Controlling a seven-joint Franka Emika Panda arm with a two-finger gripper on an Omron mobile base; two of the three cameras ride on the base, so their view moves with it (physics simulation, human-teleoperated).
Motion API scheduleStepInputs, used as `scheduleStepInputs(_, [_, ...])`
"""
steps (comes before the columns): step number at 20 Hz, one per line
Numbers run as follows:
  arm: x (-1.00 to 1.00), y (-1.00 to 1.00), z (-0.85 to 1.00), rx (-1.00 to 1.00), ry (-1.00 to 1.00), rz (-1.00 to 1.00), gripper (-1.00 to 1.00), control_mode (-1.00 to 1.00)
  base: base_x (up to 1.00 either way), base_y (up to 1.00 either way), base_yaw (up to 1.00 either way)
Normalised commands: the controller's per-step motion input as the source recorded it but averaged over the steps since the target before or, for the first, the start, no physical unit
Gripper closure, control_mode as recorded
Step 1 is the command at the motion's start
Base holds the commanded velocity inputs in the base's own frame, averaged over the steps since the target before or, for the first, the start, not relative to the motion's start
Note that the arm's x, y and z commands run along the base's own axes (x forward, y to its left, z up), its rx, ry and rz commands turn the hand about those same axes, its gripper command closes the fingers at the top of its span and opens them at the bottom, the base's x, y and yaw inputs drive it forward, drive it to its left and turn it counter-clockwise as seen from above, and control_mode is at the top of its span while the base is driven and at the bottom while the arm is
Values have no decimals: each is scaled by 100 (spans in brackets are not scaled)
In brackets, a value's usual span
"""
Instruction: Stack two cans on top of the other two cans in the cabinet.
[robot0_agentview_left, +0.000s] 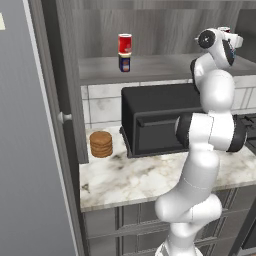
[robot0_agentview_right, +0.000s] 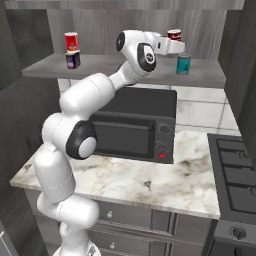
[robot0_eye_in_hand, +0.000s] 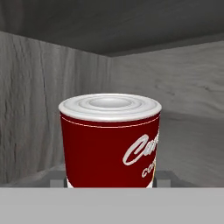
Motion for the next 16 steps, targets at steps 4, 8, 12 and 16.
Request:
scheduleStepInputs(4, [-6,-48,-6,-2,6,-4,100,-100,0,0,0])
scheduleStepInputs(8, [-1,-35,-10,0,5,-1,100,-100,0,0,0])
scheduleStepInputs(12, [0,-24,-4,0,0,0,100,-100,0,0,0])
scheduleStepInputs(16, [-4,-24,0,0,0,0,100,-100,0,0,0])
